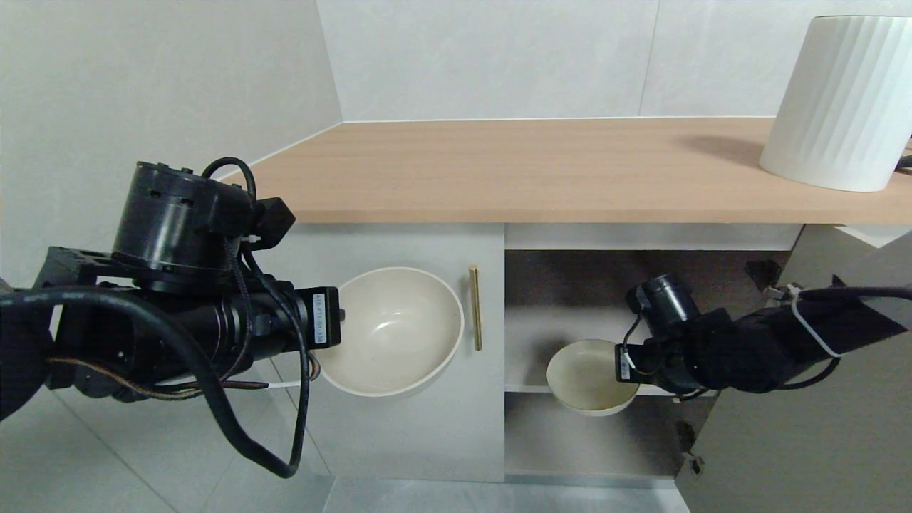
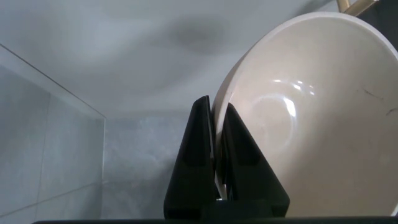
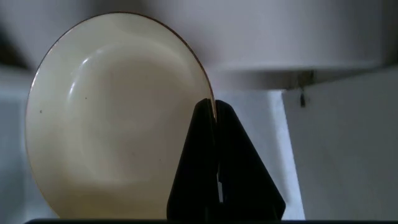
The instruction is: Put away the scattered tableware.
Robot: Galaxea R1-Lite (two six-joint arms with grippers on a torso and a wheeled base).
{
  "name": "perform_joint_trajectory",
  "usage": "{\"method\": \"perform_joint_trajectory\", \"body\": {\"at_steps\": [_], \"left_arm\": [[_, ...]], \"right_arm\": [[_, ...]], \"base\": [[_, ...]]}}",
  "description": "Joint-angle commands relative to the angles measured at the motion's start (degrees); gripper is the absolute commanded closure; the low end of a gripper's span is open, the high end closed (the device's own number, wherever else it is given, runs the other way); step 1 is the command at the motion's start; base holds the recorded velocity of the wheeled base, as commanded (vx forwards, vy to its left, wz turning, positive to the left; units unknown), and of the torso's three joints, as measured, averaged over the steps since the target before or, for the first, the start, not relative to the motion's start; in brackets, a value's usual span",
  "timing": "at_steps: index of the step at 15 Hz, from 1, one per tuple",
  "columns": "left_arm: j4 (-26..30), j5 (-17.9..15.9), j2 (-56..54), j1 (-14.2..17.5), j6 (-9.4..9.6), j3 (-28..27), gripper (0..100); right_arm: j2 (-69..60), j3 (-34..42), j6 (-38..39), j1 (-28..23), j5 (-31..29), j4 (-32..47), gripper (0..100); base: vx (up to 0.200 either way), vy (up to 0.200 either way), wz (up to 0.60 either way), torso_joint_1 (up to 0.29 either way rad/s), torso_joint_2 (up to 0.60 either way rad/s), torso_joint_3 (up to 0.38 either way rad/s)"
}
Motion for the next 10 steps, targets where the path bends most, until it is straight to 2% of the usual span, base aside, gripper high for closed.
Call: {"method": "perform_joint_trajectory", "body": {"at_steps": [1, 3, 6, 10], "left_arm": [[0.0, 0.05, -0.31, 0.01, 0.03, 0.02, 100], [0.0, 0.05, -0.75, 0.01, 0.03, 0.02, 100], [0.0, 0.05, -1.01, -0.16, 0.47, 0.02, 100], [0.0, 0.05, -0.84, -1.13, 0.47, 0.02, 100]], "right_arm": [[8.25, -6.69, -1.59, -2.79, -0.14, -0.11, 100], [11.24, -10.9, -2.38, -2.97, -0.4, -0.11, 100], [18.1, -17.41, -2.82, -3.32, -5.33, -0.11, 100], [22.05, -21.36, -2.65, -4.55, -6.91, -0.11, 100]], "base": [[0.0, 0.0, 0.0, 0.0, 0.0, 0.0], [0.0, 0.0, 0.0, 0.0, 0.0, 0.0], [0.0, 0.0, 0.0, 0.0, 0.0, 0.0], [0.0, 0.0, 0.0, 0.0, 0.0, 0.0]]}}
